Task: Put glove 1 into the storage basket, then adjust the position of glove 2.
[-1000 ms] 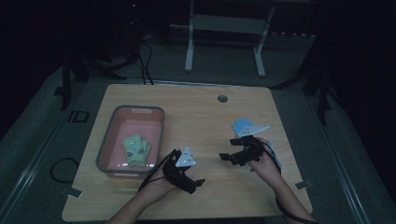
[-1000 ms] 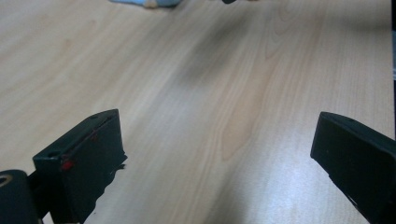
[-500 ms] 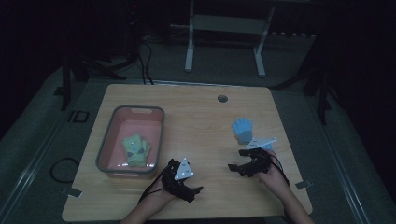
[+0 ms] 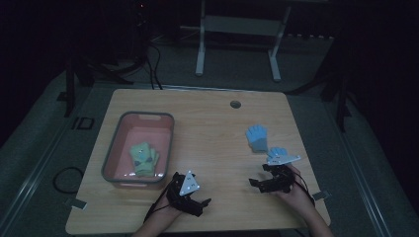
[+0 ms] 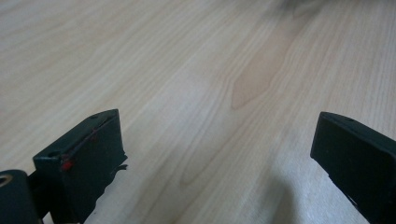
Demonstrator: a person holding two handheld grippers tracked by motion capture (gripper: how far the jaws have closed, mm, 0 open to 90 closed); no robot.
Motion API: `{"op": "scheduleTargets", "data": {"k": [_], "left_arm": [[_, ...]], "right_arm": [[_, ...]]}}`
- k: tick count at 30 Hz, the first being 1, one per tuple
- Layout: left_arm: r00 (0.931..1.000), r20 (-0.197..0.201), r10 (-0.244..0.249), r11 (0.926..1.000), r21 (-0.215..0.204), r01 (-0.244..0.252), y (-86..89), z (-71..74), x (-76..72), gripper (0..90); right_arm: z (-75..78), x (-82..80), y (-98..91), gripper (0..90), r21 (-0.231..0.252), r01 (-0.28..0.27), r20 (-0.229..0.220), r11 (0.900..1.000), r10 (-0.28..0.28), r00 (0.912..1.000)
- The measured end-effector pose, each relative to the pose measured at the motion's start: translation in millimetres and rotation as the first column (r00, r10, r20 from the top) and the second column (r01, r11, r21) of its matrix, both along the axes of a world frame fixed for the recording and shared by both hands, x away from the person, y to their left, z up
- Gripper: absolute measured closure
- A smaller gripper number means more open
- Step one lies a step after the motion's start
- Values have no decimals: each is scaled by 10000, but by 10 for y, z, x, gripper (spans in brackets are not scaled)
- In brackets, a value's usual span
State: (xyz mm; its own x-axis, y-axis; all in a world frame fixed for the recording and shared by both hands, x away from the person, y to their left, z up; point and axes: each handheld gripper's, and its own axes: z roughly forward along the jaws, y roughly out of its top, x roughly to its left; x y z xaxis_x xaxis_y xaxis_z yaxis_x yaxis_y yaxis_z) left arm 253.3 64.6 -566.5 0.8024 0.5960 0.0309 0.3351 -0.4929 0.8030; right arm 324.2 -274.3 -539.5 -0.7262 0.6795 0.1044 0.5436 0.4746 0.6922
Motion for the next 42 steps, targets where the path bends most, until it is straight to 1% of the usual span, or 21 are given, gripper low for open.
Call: {"op": "scheduleTargets", "data": {"k": [2, 5, 7, 9, 11, 13, 15, 17, 18, 19, 20, 22, 24, 26, 27, 30, 33, 35, 37, 40, 42], "left_arm": [[10000, 35, 17, 10000, 2, -17, -2, 1, -1, 29], [10000, 27, 34, 10000, -91, -34, -4, 6, 2, 29], [10000, 0, 12, 10000, -45, -12, -3, 5, -1, 29], [10000, -20, -26, 10000, -17, 26, -5, -2, -4, 29], [10000, 12, -37, 10000, 18, 37, -8, -7, -7, 29], [10000, -2, -47, 10000, -4, 47, -9, -8, -11, 29], [10000, -8, -66, 10000, 5, 66, -7, -8, -14, 29], [10000, 44, -51, 10000, 22, 51, -2, -8, -18, 29], [10000, 46, -51, 10000, 19, 51, 0, -9, -19, 29], [10000, 34, -48, 10000, 11, 48, 1, -9, -20, 28], [10000, 53, -50, 10000, 11, 50, 2, -9, -22, 29], [10000, 58, -56, 10000, 38, 56, -2, -9, -26, 29], [9999, -26, -109, 9999, 92, 109, -8, -12, -29, 29], [9999, -19, -141, 9998, 116, 141, -11, -12, -33, 29], [9999, -16, -145, 9998, 106, 145, -8, -11, -33, 29], [9999, 3, -108, 9999, -14, 108, 4, -9, -34, 29], [10000, -10, -82, 9999, -88, 82, 7, -10, -33, 29], [9999, 36, -110, 9999, -72, 110, 9, -8, -35, 29], [9999, 85, -118, 9999, -65, 118, 9, -7, -39, 29], [9999, 131, -111, 9999, -67, 112, 11, -6, -40, 29], [9999, 119, -103, 9999, -122, 105, 14, -7, -41, 29]], "right_arm": [[9, -12, -29, 139, -98, 12, 107, 10000, -11, 9999], [53, -1, -94, 152, 167, 287, 203, 9994, -290, 9994], [88, 10, -130, 154, 318, 351, 309, 9989, -361, 9989], [124, 19, -159, 208, 278, 508, 556, 9983, -523, 9971], [154, 43, -193, 233, 256, 731, 753, 9970, -749, 9943], [186, 74, -233, 292, 277, 1033, 917, 9943, -1054, 9902], [219, 112, -264, 319, 185, 1223, 1146, 9923, -1236, 9857], [258, 160, -290, 354, 236, 1377, 1223, 9902, -1396, 9826], [284, 194, -302, 392, 237, 1453, 1261, 9891, -1471, 9810], [301, 217, -310, 454, 249, 1485, 1204, 9886, -1504, 9813], [320, 254, -319, 464, 323, 1548, 1137, 9874, -1575, 9809], [347, 336, -323, 535, 301, 1644, 1026, 9859, -1666, 9807], [359, 426, -323, 554, 229, 1661, 1077, 9858, -1676, 9800], [364, 523, -317, 591, 267, 1663, 893, 9857, -1680, 9817], [365, 572, -310, 595, 179, 1707, 971, 9852, -1717, 9804], [367, 720, -277, 606, 64, 1691, 1020, 9856, -1689, 9803], [346, 870, -227, 609, -96, 1733, 991, 9848, -1715, 9802], [318, 968, -198, 603, -202, 1776, 964, 9839, -1749, 9799], [283, 1056, -172, 604, -330, 1865, 1039, 9819, -1822, 9778], [228, 1177, -139, 600, -503, 1881, 1078, 9809, -1819, 9774], [189, 1256, -119, 592, -622, 1931, 957, 9792, -1868, 9777]]}}
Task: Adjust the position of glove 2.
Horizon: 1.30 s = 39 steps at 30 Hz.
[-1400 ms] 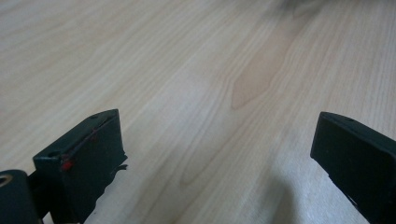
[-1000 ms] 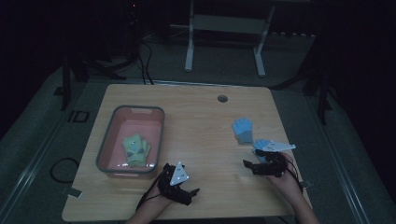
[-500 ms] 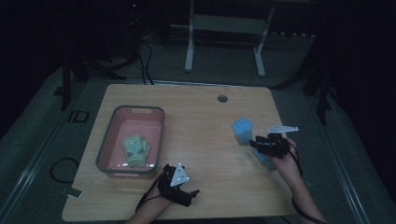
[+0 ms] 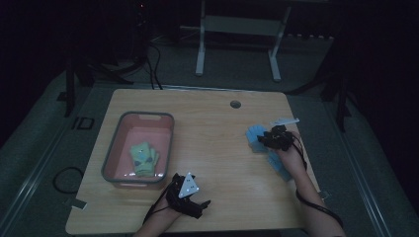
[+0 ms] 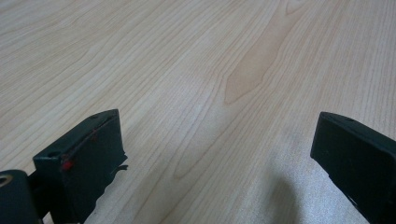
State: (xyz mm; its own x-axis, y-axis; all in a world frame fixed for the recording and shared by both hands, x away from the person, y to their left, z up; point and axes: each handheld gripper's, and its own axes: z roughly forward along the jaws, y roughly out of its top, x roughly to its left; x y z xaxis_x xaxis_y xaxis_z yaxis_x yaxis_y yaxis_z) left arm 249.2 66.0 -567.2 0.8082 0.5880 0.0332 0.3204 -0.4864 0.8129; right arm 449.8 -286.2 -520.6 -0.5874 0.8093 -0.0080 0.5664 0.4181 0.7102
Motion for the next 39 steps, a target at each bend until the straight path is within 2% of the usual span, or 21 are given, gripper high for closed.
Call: {"op": "scheduleTargets", "data": {"k": [5, 9, 12, 16, 18, 19, 23, 26, 31, 39], "left_arm": [[10000, -5, -22, 10000, -13, 22, 11, 0, -1, 29], [10000, 19, -12, 10000, -25, 12, 15, 1, -4, 29], [10000, 32, -6, 10000, -73, 6, 20, 2, -4, 29], [10000, 77, -3, 10000, -81, 4, 19, 2, -3, 29], [10000, 76, -2, 10000, -76, 3, 20, 2, -3, 29], [10000, 72, -7, 10000, -82, 7, 20, 3, -3, 29], [10000, 43, 17, 9999, -113, -17, 19, 1, 2, 29], [10000, 40, 25, 9999, -103, -25, 21, 2, 2, 29], [10000, -25, 18, 10000, -80, -19, 18, 1, 9, 29], [10000, 9, 37, 10000, -6, -37, 9, 0, 5, 29]], "right_arm": [[-97, 153, 71, 578, -398, -62, -258, 9992, 52, 9997], [-202, 212, 126, 612, -1050, -1, -351, 9945, -36, 9994], [-219, 207, 142, 658, -966, 47, -343, 9953, -80, 9994], [-228, 184, 170, 772, -904, 234, -365, 9956, -268, 9990], [-231, 176, 178, 789, -868, 274, -359, 9958, -306, 9989], [-236, 162, 191, 814, -748, 572, -351, 9956, -600, 9976], [-239, 135, 197, 840, -472, 1032, -299, 9935, -1047, 9941], [-180, 76, 209, 871, -402, 1138, -168, 9927, -1145, 9933], [-20, -62, 219, 875, -160, 1006, -59, 9948, -1007, 9949], [253, -338, 302, 877, 560, 784, 199, 9953, -797, 9966]]}}
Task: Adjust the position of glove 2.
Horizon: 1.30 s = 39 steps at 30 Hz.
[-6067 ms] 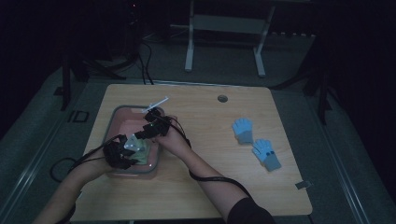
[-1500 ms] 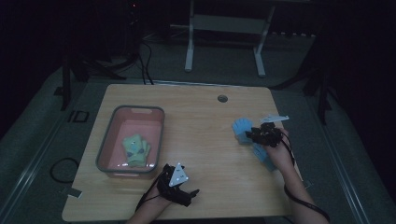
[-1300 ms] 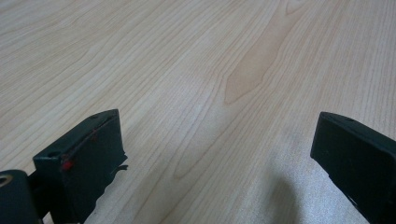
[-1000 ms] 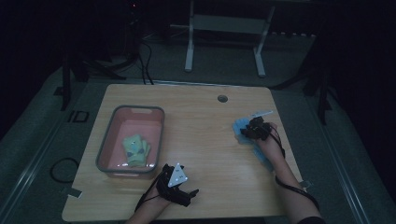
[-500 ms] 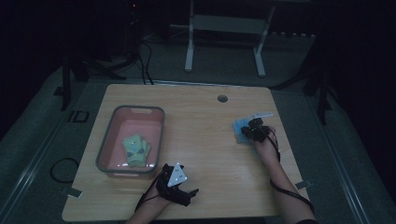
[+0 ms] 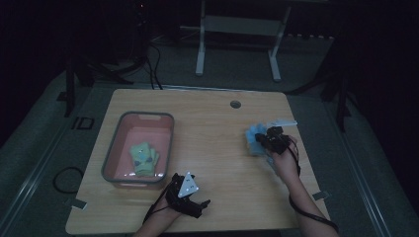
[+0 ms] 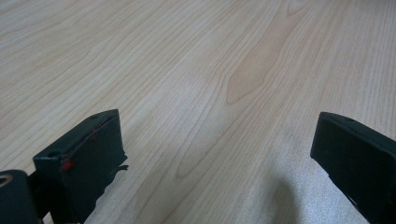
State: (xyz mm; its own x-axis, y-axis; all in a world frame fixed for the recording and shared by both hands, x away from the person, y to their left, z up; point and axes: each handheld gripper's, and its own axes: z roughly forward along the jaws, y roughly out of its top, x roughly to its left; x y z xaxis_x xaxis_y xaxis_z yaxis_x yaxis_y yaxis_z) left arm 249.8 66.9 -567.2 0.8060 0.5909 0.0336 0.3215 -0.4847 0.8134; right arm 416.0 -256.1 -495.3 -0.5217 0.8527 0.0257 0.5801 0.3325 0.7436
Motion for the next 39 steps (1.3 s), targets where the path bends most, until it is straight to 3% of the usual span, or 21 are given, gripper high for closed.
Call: {"op": "scheduleTargets", "data": {"k": [4, 8, 12, 19, 26, 28, 33, 39], "left_arm": [[10000, 10, -27, 10000, 23, 26, -1, 0, 1, 29], [10000, 5, -15, 10000, -42, 15, 2, 0, 3, 29], [10000, 30, -52, 10000, 25, 52, 0, 1, 3, 29], [10000, 82, -41, 10000, 47, 41, -4, 0, -1, 29], [9999, 102, -69, 10000, 25, 68, -2, 1, -5, 29], [9999, 141, -88, 10000, 27, 87, 1, 2, -8, 29], [9999, 51, -96, 10000, -19, 96, 5, 1, -2, 29], [9999, 44, -120, 9999, -60, 120, 11, 1, -2, 29]], "right_arm": [[115, -196, 112, 876, -36, -271, 262, 9996, 272, 9993], [199, -351, 166, 876, 232, -386, 381, 9990, 377, 9986], [302, -632, 301, 876, 439, -964, 503, 9944, 941, 9943], [327, -942, 450, 875, 927, -1428, 459, 9854, 1390, 9892], [105, -1104, 583, 875, 1358, -1565, -87, 9783, 1591, 9872], [25, -1111, 628, 875, 1093, -1585, -189, 9813, 1615, 9867], [-195, -1081, 693, 874, 940, -1630, -827, 9821, 1709, 9818], [-401, -1048, 696, 862, 580, -1533, -1266, 9865, 1596, 9790]]}}
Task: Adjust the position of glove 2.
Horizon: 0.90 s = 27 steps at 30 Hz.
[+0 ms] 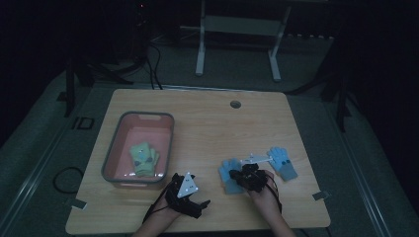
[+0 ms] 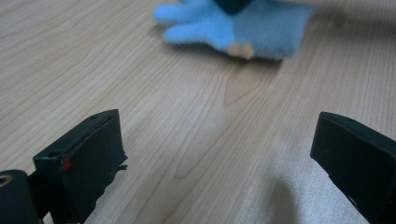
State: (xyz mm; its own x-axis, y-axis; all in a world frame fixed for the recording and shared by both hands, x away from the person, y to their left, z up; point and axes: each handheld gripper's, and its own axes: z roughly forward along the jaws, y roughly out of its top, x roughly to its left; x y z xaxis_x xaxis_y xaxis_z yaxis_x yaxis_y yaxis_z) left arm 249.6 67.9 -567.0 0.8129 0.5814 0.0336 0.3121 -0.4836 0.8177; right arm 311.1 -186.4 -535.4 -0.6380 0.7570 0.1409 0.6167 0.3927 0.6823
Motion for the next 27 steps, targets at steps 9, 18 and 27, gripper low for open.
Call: {"op": "scheduleTargets", "data": {"k": [9, 18, 27], "left_arm": [[9999, -51, -108, 9999, 50, 108, -3, -1, 1, 29], [9999, -106, -91, 9999, 62, 92, -5, -2, 7, 29], [9999, -125, -78, 10000, 51, 78, -4, -2, 10, 29]], "right_arm": [[-132, 58, -59, 711, -204, 60, -4, 9998, -60, 10000], [-8, 36, -96, 616, -148, -320, 188, 9994, 322, 9993], [206, 82, -435, 529, -4, -424, 509, 9991, 423, 9978]]}}
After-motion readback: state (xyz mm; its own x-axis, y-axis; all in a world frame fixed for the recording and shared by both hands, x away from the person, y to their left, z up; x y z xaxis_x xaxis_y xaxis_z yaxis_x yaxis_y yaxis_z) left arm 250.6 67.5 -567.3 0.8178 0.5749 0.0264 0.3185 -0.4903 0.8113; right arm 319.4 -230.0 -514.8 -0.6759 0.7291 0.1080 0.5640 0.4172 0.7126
